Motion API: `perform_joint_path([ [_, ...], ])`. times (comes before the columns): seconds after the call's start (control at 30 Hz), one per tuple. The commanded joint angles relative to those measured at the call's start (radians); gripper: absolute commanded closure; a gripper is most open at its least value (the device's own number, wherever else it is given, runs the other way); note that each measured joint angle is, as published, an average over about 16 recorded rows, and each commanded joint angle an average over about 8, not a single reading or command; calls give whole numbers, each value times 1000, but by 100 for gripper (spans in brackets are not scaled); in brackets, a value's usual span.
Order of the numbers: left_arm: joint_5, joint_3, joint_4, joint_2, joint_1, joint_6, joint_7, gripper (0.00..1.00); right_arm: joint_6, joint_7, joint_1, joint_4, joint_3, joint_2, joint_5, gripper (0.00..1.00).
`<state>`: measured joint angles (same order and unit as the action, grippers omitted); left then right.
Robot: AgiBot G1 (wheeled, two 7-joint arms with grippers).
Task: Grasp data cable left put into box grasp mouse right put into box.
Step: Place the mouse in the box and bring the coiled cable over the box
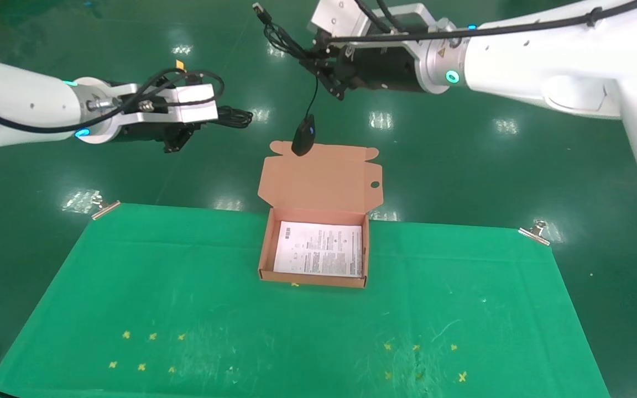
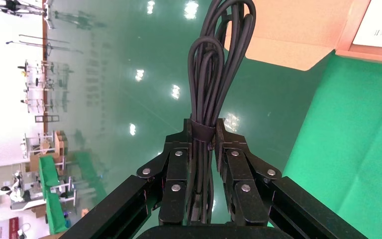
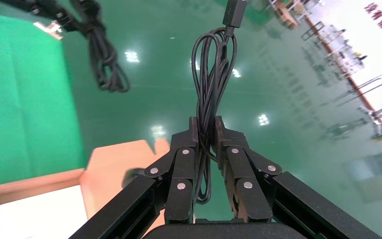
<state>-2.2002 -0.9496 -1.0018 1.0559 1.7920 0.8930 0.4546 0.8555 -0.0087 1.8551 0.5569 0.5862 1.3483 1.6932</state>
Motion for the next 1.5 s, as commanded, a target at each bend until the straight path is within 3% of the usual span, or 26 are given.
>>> perform_joint_path([
  [0.03,-2,2,-1,-2,2,-2,3,100,-1,-5,-3,-1,3,1,-10,100],
  [0.63,-106,-34,-55,-39,-40,101,124,100,-35,55,-113,32,169,14,-88,100],
  [1.27,-132,-37,-93,-47,-48,116,163,100,-192,124,-182,89,471,24,-285,100],
  [1.5,-133,-37,-94,-47,-49,117,164,100,-243,151,-190,59,553,21,-353,100],
])
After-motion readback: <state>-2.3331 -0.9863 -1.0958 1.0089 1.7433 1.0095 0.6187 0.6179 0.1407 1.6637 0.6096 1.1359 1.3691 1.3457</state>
